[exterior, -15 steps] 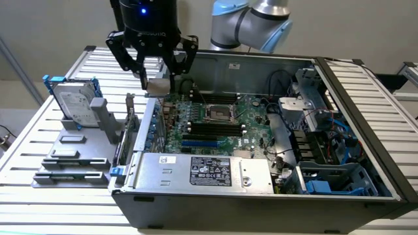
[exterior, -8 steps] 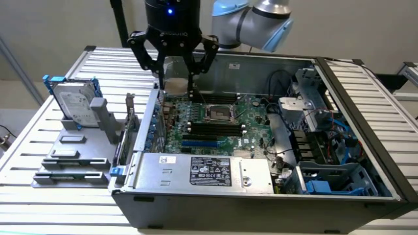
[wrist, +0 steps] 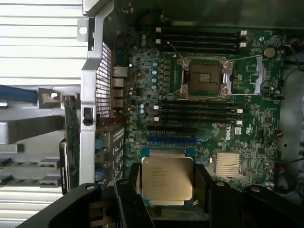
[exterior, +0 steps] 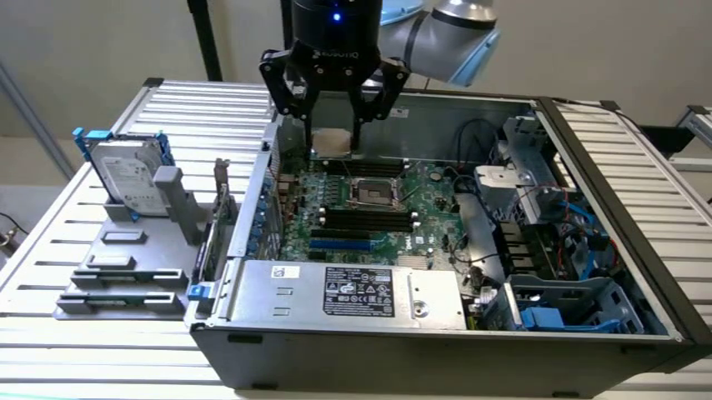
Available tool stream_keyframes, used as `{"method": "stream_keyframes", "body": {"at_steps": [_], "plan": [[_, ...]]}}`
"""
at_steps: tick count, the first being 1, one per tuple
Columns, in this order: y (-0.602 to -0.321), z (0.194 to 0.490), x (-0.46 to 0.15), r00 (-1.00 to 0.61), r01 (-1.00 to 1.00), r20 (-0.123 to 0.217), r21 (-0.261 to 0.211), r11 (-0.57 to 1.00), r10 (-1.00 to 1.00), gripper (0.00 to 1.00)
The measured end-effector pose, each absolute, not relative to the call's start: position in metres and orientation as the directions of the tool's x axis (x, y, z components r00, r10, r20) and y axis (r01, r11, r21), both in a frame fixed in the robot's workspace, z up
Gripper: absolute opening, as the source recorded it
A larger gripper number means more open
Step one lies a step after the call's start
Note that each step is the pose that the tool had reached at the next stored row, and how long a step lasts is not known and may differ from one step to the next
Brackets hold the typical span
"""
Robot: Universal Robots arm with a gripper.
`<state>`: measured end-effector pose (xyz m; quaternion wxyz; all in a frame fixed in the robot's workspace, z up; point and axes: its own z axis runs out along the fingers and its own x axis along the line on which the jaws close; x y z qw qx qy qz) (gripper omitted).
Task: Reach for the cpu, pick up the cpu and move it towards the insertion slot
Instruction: 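Pick up the cpu and move it towards the insertion slot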
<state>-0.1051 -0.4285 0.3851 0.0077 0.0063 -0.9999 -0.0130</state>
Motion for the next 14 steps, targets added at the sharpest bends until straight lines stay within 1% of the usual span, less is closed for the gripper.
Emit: {"method": "stream_keyframes", "body": {"at_steps": [14], "plan": [[-0.384,0.379,-0.064,-1.0,-0.012,0.015,0.025,1.0,-0.013,0.55]]}}
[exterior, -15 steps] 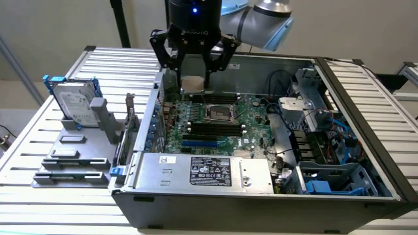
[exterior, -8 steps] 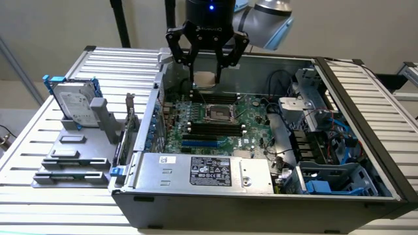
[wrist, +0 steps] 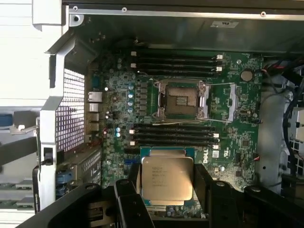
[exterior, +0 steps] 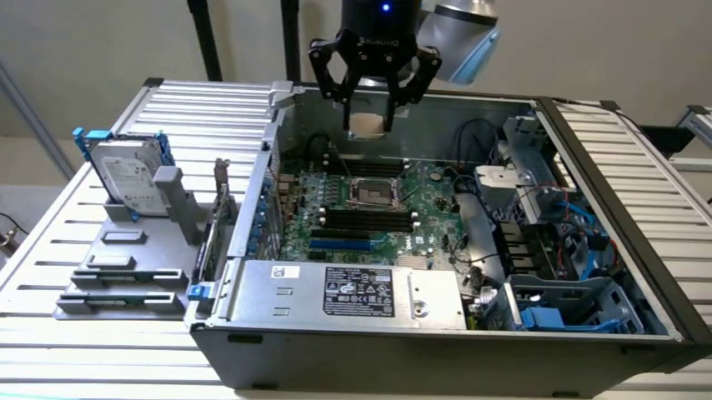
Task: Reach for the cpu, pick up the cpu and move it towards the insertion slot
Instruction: 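Pick up the cpu and move it towards the insertion slot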
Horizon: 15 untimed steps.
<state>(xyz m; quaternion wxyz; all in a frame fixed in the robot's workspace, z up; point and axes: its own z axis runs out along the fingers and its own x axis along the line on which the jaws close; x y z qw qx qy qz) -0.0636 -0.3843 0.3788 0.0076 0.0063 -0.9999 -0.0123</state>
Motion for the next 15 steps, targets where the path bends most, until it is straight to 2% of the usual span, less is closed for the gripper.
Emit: {"method": "stream_keyframes", "body": {"at_steps": [15], "plan": [[-0.339,0.367,-0.036,-1.0,-0.011,0.015,0.008,1.0,-0.012,0.55]]}}
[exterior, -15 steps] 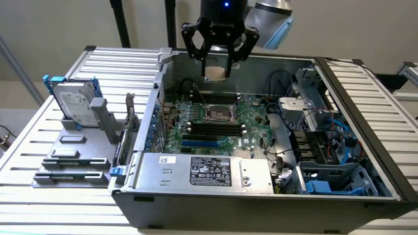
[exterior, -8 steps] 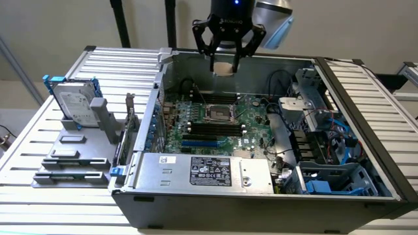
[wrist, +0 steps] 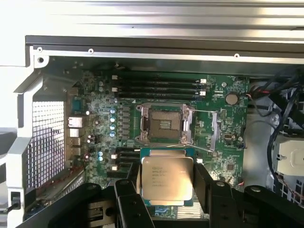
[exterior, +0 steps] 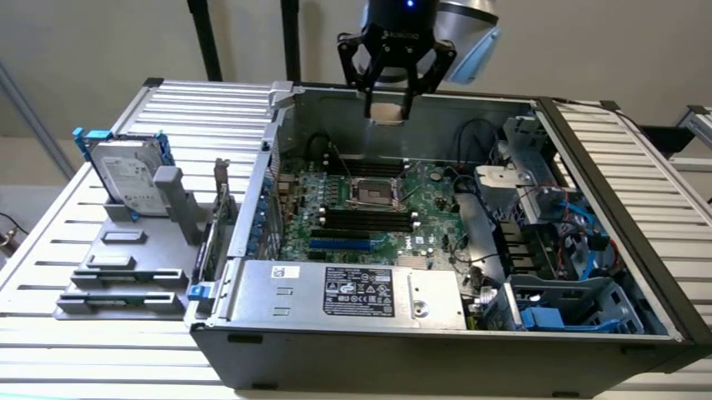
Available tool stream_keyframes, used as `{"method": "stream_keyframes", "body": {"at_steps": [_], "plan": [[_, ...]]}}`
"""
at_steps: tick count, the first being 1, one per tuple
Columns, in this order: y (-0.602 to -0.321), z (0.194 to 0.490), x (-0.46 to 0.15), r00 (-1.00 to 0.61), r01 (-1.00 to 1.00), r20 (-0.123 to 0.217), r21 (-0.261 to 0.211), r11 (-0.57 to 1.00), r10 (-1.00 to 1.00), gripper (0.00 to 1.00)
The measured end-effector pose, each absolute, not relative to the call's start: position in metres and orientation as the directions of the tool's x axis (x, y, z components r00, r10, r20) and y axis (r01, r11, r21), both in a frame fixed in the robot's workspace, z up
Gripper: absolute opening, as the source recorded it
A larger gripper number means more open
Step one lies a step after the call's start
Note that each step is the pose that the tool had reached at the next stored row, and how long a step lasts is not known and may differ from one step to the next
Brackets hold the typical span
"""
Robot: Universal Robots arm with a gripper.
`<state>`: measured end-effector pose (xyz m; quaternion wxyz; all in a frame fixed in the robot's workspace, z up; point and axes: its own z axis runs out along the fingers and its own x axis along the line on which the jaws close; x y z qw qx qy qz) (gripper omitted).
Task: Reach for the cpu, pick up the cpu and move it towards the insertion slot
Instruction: 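Pick up the cpu and move it towards the insertion slot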
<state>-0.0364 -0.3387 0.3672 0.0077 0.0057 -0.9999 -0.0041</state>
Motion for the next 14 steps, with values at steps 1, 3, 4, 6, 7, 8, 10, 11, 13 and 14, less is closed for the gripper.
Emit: {"method": "stream_keyframes", "body": {"at_steps": [1,3,4,6,7,8,10,11,13,14], "plan": [[-0.3371,0.366,-0.0356,-1.0,-0.011,0.015,0.008,1.0,-0.011,0.55],[-0.3343,0.3638,-0.0348,-1.0,-0.008,0.015,0.007,1.0,-0.008,0.55],[-0.3332,0.3627,-0.0346,-1.0,-0.006,0.015,0.007,1.0,-0.006,0.55],[-0.3313,0.3608,-0.0345,-1.0,0.0,0.015,0.006,1.0,-0.001,0.55],[-0.3305,0.3606,-0.0345,-1.0,0.002,0.015,0.005,1.0,0.002,0.55],[-0.3302,0.3606,-0.0344,-1.0,0.003,0.015,0.005,1.0,0.003,0.55],[-0.3301,0.3606,-0.0344,-1.0,0.003,0.015,0.005,1.0,0.003,0.55],[-0.33,0.3605,-0.0345,-1.0,0.004,0.015,0.005,1.0,0.004,0.55],[-0.33,0.3605,-0.0344,-1.0,0.004,0.015,0.005,1.0,0.004,0.55],[-0.33,0.3605,-0.0344,-1.0,0.004,0.015,0.005,1.0,0.004,0.55]]}}
